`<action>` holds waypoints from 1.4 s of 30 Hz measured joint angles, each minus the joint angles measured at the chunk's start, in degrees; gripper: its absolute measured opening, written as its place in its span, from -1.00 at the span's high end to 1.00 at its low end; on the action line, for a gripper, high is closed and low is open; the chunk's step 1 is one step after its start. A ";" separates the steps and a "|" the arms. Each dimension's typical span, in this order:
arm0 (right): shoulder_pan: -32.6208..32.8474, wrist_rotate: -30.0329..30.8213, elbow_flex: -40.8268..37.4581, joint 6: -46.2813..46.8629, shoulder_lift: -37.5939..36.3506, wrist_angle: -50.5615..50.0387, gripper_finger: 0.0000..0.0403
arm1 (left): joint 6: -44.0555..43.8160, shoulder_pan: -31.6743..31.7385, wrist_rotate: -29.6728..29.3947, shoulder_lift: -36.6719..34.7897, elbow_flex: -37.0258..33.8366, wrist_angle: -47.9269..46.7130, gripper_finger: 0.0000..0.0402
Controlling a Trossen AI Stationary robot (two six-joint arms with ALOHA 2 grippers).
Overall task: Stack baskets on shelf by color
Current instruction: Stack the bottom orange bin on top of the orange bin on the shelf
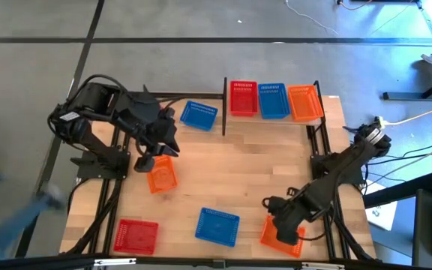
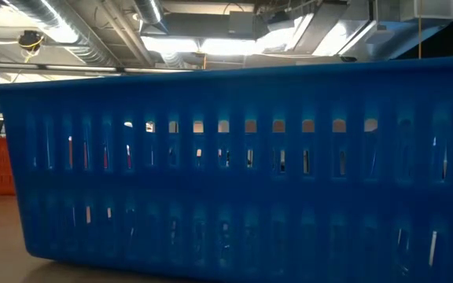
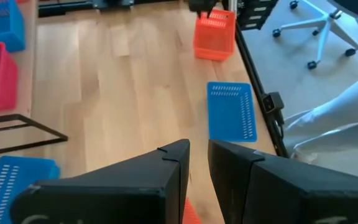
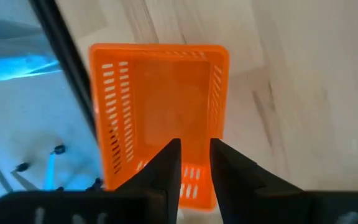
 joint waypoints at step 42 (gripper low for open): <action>0.38 0.45 -11.26 -5.47 2.35 12.12 0.59 | -1.46 -0.61 -1.44 0.02 0.00 -0.02 0.75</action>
